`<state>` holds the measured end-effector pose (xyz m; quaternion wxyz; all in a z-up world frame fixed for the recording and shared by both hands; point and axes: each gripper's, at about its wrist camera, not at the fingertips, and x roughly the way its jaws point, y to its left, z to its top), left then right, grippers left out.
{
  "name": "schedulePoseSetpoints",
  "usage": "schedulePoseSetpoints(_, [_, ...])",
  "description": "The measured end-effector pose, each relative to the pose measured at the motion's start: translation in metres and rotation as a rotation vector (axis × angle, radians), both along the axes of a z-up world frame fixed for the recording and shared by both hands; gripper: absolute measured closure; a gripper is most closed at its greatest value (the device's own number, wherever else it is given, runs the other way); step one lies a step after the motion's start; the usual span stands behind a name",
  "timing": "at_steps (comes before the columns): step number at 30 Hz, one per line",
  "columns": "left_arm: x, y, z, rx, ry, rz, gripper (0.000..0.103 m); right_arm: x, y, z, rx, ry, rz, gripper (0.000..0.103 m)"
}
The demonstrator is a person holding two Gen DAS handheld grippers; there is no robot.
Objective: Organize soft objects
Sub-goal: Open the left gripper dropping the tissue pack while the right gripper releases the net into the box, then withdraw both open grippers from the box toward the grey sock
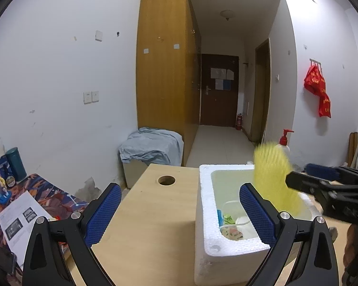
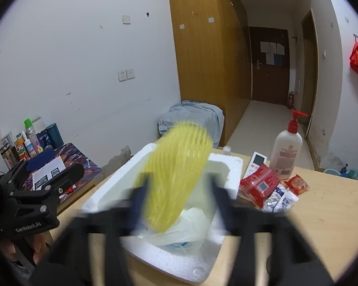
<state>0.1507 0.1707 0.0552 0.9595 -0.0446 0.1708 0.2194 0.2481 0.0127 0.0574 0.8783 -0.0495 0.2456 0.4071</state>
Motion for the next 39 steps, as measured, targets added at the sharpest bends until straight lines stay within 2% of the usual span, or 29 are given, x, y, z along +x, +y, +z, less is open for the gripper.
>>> schedulePoseSetpoints(1, [0.0,0.001,0.0,-0.003,0.001,0.002,0.004,-0.001,-0.001,0.001,0.008,-0.007,-0.002,0.01])
schedulePoseSetpoints(8, [-0.003,0.001,0.0,-0.001,0.002,0.001,0.004,-0.005,0.0,0.003,0.011,-0.016,-0.005,0.007])
schedulePoseSetpoints(13, [-0.006,-0.005,0.001,0.011,-0.006,-0.008,0.004,-0.008,-0.004,0.005,0.02,-0.024,-0.005,0.0])
schedulePoseSetpoints(21, [-0.015,-0.016,0.007,0.019,-0.03,-0.012,0.004,-0.015,-0.017,0.007,0.023,-0.036,-0.006,0.0])
schedulePoseSetpoints(25, [-0.021,-0.02,0.009,-0.005,-0.043,-0.013,0.004,-0.023,-0.026,0.006,0.02,-0.045,-0.023,0.0])
schedulePoseSetpoints(29, [-0.026,-0.027,0.012,-0.005,-0.043,-0.019,0.004,-0.033,-0.035,0.007,-0.007,-0.092,-0.078,0.0])
schedulePoseSetpoints(36, [-0.039,-0.044,0.018,0.017,-0.058,-0.031,0.004,-0.05,-0.054,0.013,0.019,-0.107,-0.092,0.0])
schedulePoseSetpoints(39, [-0.043,-0.052,0.019,0.028,-0.058,-0.045,0.004,-0.055,-0.067,0.014,0.032,-0.116,-0.142,0.0])
